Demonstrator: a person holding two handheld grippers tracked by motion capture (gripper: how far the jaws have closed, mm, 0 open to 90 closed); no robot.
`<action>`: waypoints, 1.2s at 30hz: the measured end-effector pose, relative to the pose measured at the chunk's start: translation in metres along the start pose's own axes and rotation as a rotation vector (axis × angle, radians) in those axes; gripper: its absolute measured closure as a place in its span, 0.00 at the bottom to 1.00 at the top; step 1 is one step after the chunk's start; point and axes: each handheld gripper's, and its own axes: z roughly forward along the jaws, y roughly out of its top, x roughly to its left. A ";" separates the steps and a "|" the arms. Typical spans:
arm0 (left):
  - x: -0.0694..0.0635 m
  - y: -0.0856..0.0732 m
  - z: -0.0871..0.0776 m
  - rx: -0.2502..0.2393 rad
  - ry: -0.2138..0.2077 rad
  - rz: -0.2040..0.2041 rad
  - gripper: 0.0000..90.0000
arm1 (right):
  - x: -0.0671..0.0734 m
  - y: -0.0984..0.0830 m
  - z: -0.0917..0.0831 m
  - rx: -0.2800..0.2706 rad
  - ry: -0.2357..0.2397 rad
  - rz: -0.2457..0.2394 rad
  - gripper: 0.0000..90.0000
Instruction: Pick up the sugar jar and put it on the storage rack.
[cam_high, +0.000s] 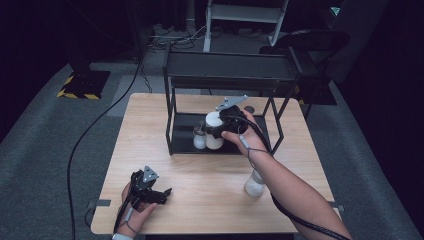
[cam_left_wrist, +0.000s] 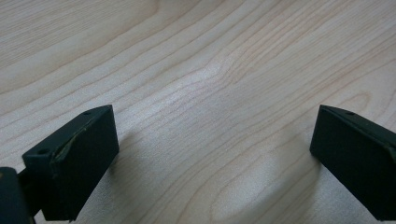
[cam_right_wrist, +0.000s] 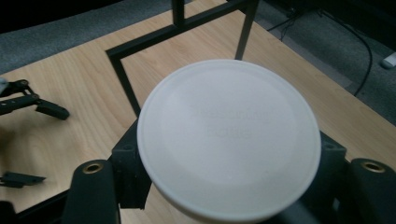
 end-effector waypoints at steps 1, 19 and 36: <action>0.000 0.000 0.000 0.000 0.001 0.001 0.01 | -0.002 -0.001 0.001 0.003 -0.004 0.001 0.37; 0.000 0.000 0.000 -0.002 0.000 0.000 0.01 | -0.035 -0.027 0.035 0.056 -0.038 0.072 0.37; 0.000 0.000 0.000 -0.002 0.000 0.000 0.01 | -0.042 -0.028 0.049 0.119 -0.056 0.082 0.37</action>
